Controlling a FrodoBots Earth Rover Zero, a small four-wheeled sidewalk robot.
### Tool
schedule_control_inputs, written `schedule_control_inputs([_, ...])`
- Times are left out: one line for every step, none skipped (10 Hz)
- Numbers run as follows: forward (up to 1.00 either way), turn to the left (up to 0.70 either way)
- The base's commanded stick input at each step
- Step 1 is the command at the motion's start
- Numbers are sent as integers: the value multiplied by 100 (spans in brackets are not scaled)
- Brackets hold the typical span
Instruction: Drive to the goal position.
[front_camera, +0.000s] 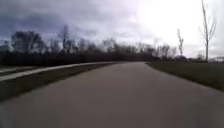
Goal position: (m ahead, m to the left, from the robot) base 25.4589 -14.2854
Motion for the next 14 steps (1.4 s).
schedule_control_inputs([100, 0])
schedule_control_inputs([100, 0])
schedule_control_inputs([100, 0])
schedule_control_inputs([100, 0])
schedule_control_inputs([100, 0])
schedule_control_inputs([100, 0])
schedule_control_inputs([100, 0])
schedule_control_inputs([100, 0])
schedule_control_inputs([100, 0])
schedule_control_inputs([100, 0])
schedule_control_inputs([100, 0])
schedule_control_inputs([100, -6])
schedule_control_inputs([100, -21])
schedule_control_inputs([100, -36])
